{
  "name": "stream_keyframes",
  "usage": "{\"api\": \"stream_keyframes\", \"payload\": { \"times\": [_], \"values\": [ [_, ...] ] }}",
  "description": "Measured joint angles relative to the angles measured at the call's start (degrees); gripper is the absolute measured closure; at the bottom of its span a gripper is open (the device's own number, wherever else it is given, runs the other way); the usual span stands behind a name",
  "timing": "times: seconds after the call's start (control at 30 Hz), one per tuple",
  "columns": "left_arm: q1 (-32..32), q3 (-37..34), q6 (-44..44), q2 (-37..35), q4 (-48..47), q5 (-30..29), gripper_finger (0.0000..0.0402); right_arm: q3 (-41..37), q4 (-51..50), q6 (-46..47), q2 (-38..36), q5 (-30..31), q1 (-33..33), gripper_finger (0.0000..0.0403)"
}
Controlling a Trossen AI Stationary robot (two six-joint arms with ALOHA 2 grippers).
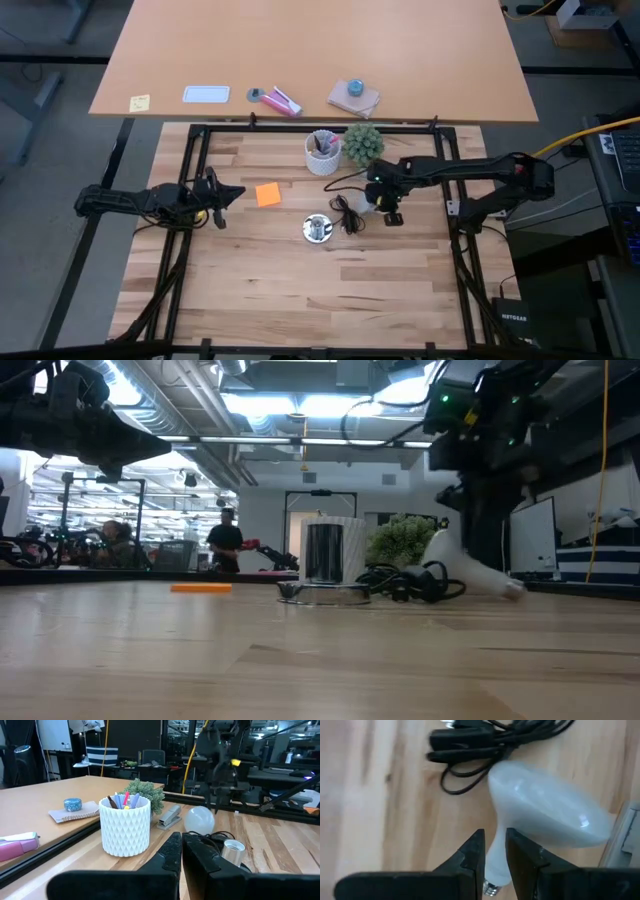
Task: Screw lightbulb
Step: Insert the light bulb into the lamp socket
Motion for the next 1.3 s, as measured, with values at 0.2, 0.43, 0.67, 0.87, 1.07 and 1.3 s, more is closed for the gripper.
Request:
{"api": "stream_keyframes", "payload": {
  "times": [0.2,0.43,0.67,0.87,1.07,1.3],
  "values": [
    [0.0,0.0,0.0,0.0,0.0,0.0,0.0396,0.0,2.4,9.6,6.7,4.4,0.0,0.0326],
    [0.0,0.0,0.0,0.0,0.0,0.0,0.0396,0.0,2.5,16.3,10.7,5.1,0.0,0.0326],
    [0.0,0.0,0.0,0.0,0.0,0.0,0.0396,1.0,2.6,16.3,10.8,5.2,0.0,0.0326],
    [0.0,0.0,0.0,0.0,0.0,0.0,0.0396,4.2,2.5,16.4,10.8,2.4,0.0,0.0326],
    [0.0,0.0,0.0,0.0,0.0,0.0,0.0396,7.5,2.8,16.4,10.8,2.2,0.0,0.0326],
    [0.0,0.0,-1.3,0.0,0.2,-0.1,0.0396,8.1,6.8,16.6,10.8,2.7,0.0,0.0326]
  ]
}}
